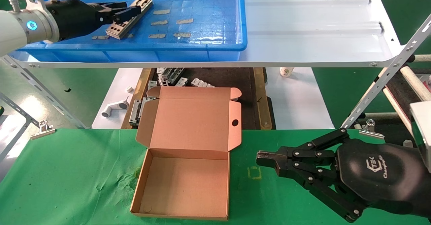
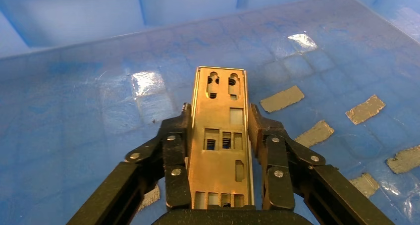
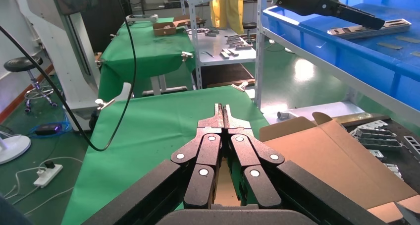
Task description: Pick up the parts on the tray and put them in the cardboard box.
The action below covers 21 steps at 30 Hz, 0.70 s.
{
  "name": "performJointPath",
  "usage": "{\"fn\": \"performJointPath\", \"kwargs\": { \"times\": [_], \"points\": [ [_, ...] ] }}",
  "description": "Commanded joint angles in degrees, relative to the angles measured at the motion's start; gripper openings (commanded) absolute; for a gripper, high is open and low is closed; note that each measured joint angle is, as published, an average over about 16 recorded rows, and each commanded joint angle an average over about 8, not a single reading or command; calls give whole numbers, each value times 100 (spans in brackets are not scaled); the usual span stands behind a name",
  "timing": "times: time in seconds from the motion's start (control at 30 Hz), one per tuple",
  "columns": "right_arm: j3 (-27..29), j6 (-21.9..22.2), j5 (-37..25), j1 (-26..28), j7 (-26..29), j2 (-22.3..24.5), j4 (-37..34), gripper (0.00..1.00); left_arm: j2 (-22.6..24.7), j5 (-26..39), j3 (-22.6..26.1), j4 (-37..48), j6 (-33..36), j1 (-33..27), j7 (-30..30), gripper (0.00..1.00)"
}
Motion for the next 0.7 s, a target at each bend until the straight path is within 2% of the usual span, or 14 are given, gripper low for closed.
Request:
{"fn": "performJointPath", "kwargs": {
  "times": [0.03, 0.23, 0.27, 0.5, 0.53, 0.7],
  "points": [
    [0, 0, 0, 0, 0, 0, 0, 0, 2, 2, 1, 1, -5, 2, 9, 0],
    [0, 0, 0, 0, 0, 0, 0, 0, 1, -4, -3, -5, -14, 1, 40, 0],
    [0, 0, 0, 0, 0, 0, 0, 0, 0, -4, -4, -6, -14, 0, 46, 5],
    [0, 0, 0, 0, 0, 0, 0, 0, -21, -11, -9, -40, 41, -20, 119, 92],
    [0, 0, 0, 0, 0, 0, 0, 0, -27, -9, -8, -50, 57, -24, 141, 100],
    [0, 0, 0, 0, 0, 0, 0, 0, -51, -7, -7, -96, 127, -40, 279, 100]
  ]
}}
